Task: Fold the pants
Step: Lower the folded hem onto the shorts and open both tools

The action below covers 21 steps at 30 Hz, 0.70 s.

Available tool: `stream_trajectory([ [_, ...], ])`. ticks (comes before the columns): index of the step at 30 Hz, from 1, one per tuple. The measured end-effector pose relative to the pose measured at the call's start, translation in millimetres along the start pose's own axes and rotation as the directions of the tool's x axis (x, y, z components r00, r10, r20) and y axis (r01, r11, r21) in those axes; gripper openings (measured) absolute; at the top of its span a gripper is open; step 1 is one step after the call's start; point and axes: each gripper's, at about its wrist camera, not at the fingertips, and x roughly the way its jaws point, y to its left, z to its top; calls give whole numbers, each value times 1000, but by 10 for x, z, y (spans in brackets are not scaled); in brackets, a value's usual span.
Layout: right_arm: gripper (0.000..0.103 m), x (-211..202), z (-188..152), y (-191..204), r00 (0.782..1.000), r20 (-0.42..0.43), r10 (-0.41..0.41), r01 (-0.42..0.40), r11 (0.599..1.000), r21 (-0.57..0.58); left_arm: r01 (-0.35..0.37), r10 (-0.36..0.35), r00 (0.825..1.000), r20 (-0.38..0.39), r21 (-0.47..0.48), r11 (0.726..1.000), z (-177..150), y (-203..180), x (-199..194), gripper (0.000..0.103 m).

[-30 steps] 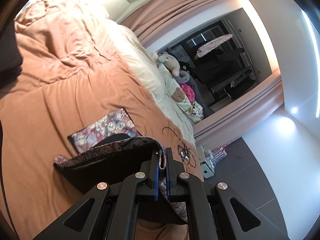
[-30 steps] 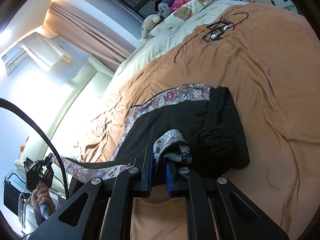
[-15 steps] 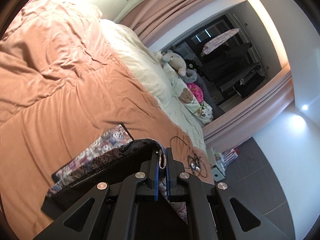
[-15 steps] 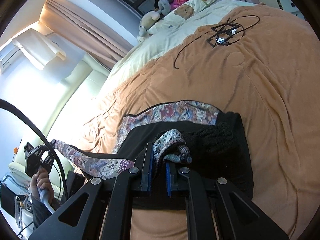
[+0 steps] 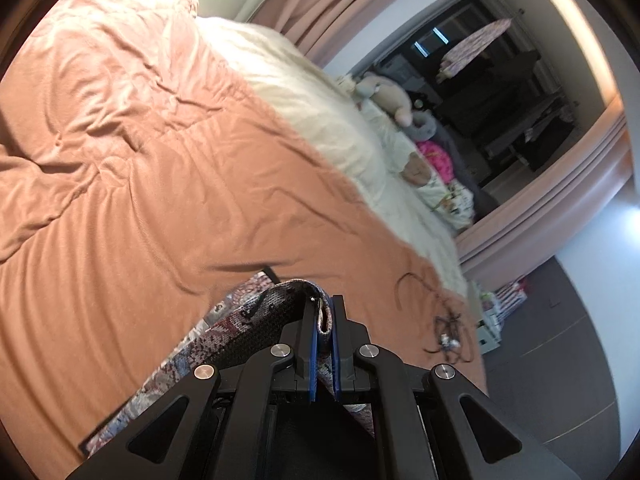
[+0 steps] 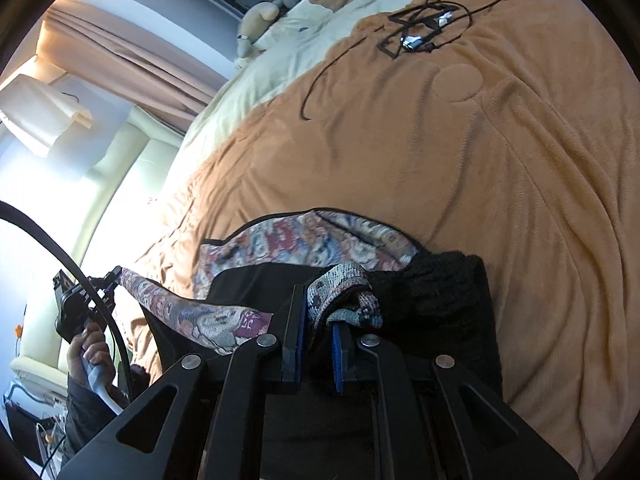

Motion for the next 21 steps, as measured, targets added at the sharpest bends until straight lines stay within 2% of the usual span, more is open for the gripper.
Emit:
stream_trajectory([
  [2, 19, 37, 24, 19, 1000, -12, 13, -13, 1000, -9, -24, 24, 1000, -14, 7, 1000, 18, 30, 190, 5],
  [3, 30, 21, 35, 42, 1000, -13, 24, -24, 999, -20, -33, 33, 999, -16, 10, 999, 34, 39, 256, 5],
  [4, 46, -6, 45, 61, 1000, -11, 29, -29, 999, -36, -41, 41, 999, -21, 14, 999, 43, 55, 335, 5],
  [6, 61, -96, 87, 133, 999, 14, 29, -27, 996, -83, -48, 49, 998, -40, 13, 999, 62, 86, 469, 5],
  [9, 62, -246, 142, 180, 998, 49, 25, -18, 990, -143, -69, 71, 996, -62, 25, 997, 81, 129, 635, 5],
  [12, 62, -323, 160, 179, 994, 80, -75, 90, 973, -211, -75, 77, 994, -75, 27, 997, 85, 145, 718, 5],
  [18, 62, -144, 155, 153, 977, 35, -211, 212, 934, -288, -89, 91, 991, -95, 18, 996, 91, 169, 821, 5],
  [21, 62, 59, 215, 155, 970, -7, -243, 231, 928, -292, -92, 92, 991, -99, 12, 996, 109, 167, 857, 5],
])
